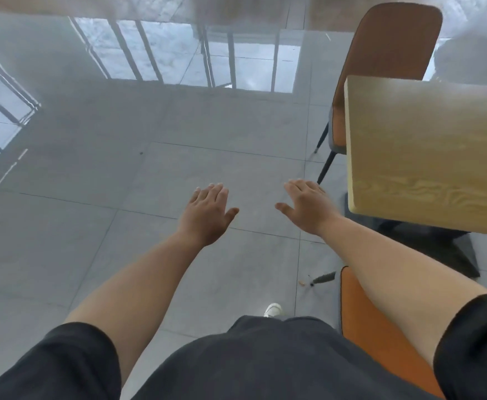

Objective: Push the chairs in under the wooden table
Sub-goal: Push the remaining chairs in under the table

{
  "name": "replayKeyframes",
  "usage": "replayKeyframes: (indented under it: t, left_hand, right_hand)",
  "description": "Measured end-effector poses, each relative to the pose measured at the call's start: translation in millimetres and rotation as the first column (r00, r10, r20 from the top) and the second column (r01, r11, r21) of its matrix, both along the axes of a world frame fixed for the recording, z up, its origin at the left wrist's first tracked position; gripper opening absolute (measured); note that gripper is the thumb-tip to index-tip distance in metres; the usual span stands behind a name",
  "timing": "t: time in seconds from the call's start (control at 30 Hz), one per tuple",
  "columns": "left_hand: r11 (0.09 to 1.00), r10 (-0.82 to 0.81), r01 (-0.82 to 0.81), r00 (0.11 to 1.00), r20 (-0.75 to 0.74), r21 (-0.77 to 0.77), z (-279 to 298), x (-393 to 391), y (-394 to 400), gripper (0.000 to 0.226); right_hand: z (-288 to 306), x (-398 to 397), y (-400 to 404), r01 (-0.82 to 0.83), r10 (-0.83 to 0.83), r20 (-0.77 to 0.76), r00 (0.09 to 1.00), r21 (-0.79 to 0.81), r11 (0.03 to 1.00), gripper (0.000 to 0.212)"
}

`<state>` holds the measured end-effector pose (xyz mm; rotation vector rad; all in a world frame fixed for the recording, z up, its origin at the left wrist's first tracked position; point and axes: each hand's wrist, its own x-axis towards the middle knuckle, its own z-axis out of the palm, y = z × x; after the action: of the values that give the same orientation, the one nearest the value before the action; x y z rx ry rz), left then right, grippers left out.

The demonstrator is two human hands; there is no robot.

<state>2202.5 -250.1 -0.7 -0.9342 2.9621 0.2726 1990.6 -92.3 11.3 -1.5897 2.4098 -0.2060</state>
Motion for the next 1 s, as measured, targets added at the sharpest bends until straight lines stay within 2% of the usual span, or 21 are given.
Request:
replayKeyframes:
  t: [0.33, 0.53, 0.73, 1.0]
  left_hand:
    - [1.000, 0.015, -0.015, 1.000, -0.007, 0.017, -8.0, -90.4, -142.9, 0.064]
    - [0.995, -0.103, 0.103, 0.995, -0.011, 0.010, -26.6, -156.1, -267.1, 0.063]
    - [0.970, -0.242, 0.242, 0.970, -0.025, 0.000, -15.4, -226.1, -393.9, 0.062]
    - [0.945, -0.326, 0.326, 0.945, 0.016, 0.012, -15.4, -327.8, -507.9, 0.063]
  right_hand:
    - [-0.9, -95.3, -143.2, -0.003, 0.003, -0.026, 1.000, -0.022, 1.000, 0.064]
    - [-21.8, -141.9, -239.7, 0.097, -0.097, -0.029, 0.995, -0.017, 0.995, 0.063]
    - [-17.5, -183.6, -351.1, 0.248, -0.249, -0.003, 0.969, -0.055, 0.967, 0.061]
    - [-16.1, -268.0, -446.8, 0.337, -0.337, 0.011, 0.941, -0.075, 0.938, 0.059]
